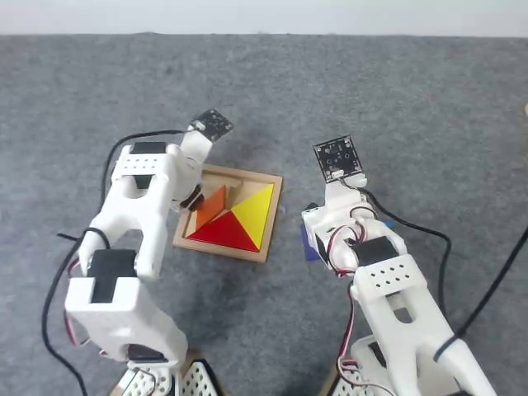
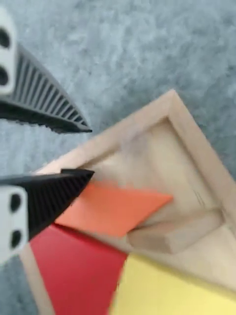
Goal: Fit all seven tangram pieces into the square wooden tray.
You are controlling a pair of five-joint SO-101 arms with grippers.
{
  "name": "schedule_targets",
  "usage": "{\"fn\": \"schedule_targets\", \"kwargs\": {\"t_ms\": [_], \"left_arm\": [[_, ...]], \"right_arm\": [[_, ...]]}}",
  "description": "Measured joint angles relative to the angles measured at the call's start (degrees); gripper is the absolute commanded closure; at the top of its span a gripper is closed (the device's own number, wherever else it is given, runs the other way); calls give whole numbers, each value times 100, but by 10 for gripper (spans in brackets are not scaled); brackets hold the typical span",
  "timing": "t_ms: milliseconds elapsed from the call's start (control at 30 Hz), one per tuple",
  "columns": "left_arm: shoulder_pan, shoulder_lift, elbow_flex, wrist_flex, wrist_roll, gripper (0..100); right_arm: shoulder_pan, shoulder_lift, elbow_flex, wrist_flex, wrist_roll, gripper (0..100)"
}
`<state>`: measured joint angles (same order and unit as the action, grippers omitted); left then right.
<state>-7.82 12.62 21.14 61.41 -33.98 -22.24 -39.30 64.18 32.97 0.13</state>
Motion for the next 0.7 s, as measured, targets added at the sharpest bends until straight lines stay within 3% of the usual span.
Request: {"fn": "schedule_targets", "kwargs": {"t_ms": [167, 333, 700], "left_arm": [[-9, -149, -167, 176, 202, 804], [229, -325, -167, 527, 202, 801], [316, -325, -167, 492, 97, 800]], "right_arm": [[0, 0, 0, 0, 0, 757], [0, 0, 0, 0, 0, 757], [0, 0, 0, 0, 0, 757]]}}
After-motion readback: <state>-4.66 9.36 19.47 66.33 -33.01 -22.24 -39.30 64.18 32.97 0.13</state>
